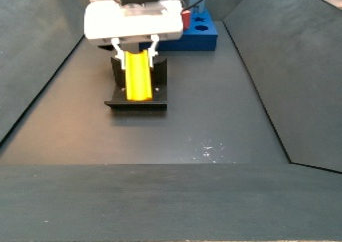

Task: Pick up the arch object. Move up. Place the arch object on the fixture. Regrasp the arch object. Move to above the board. Insert the arch object.
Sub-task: Move to above the board.

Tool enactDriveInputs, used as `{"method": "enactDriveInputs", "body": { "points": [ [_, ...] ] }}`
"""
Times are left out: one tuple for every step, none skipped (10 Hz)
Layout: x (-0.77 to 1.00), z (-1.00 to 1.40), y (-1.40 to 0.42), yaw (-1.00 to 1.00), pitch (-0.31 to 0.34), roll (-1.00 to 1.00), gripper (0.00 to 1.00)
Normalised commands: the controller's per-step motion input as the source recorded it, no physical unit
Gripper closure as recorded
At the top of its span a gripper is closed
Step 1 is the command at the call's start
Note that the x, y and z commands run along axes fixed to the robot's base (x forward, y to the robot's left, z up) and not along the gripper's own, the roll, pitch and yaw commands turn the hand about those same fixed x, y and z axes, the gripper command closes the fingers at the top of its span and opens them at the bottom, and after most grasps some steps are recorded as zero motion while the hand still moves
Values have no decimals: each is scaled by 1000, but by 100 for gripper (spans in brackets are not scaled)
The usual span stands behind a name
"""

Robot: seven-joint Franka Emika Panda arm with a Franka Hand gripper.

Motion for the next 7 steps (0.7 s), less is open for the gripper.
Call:
{"method": "enactDriveInputs", "body": {
  "points": [
    [134, 1000, 183, -105, 220, -272, 100],
    [127, 1000, 176, -30, 214, -232, 100],
    [122, 1000, 171, 27, 204, -185, 100],
    [118, 1000, 165, 79, 188, -122, 100],
    [116, 1000, 157, 104, 177, -85, 100],
    [116, 1000, 152, 117, 169, -67, 100],
    [119, 1000, 140, 138, 149, -45, 100]
  ]
}}
